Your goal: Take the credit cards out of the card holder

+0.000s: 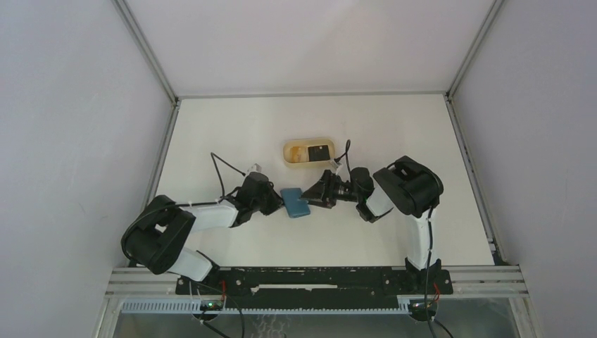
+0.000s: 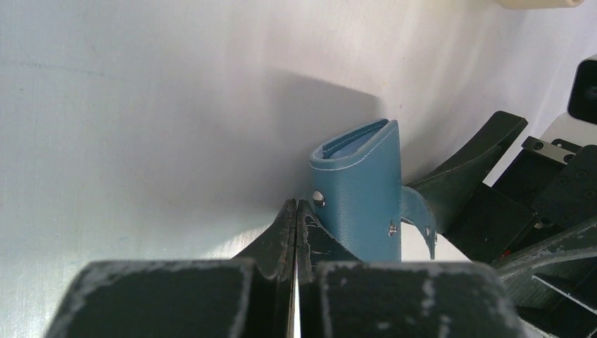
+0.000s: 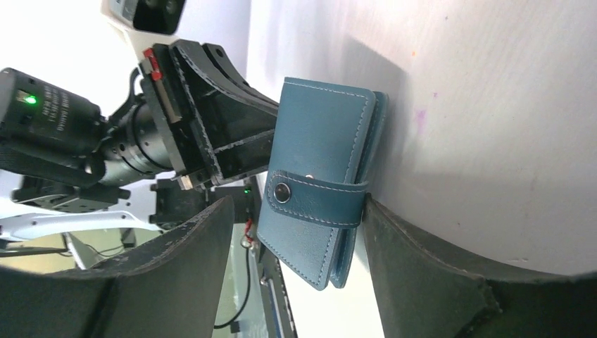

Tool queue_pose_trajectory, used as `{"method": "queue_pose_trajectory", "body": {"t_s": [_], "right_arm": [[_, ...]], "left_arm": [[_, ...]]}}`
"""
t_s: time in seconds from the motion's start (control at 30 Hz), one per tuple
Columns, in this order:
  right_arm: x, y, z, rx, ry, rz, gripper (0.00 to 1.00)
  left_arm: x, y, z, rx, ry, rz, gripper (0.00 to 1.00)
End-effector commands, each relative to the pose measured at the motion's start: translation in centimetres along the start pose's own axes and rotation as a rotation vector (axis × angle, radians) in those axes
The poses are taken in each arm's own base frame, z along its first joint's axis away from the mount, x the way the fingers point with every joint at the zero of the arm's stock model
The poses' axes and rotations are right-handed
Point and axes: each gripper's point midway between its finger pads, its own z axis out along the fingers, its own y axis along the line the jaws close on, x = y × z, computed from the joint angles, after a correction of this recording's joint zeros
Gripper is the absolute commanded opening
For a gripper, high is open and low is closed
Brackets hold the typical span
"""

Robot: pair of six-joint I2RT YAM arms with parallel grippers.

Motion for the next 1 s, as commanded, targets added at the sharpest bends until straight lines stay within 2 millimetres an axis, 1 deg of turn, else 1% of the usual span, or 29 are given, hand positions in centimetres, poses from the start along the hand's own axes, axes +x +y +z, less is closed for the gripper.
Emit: {"method": "queue_pose_trajectory", "body": {"t_s": [0.0,0.13,0.33,0.8,0.97], "right_arm": [[-0.4,0.8,-0.3,-0.087,-0.040,0.049,0.75],[-0.3,0.5,-0.2,-0.096,-0.048,0.088,0.70],[-0.3,0.3,-0.2,-0.087,-0.056,0.094,0.62],[-0.8,0.1,0.4,-0.088,-0.066,0.092,0.53],[-1.1,0.0,0.9,-0.074,-0.058,0.092,0.52]], "left_arm": [[0.7,1.3,0.2,-0.047,0.019,0.020,0.00],[0.8,1.4,0.3,-0.051,0.022,0.020,0.00],[0.9,1.4,0.4,-0.052,0.025,0.023,0.00],[1.0,1.6,0.7,-0.061,0.030,0.025,0.00],[1.0,1.6,0.7,-0.061,0.030,0.028,0.00]]}}
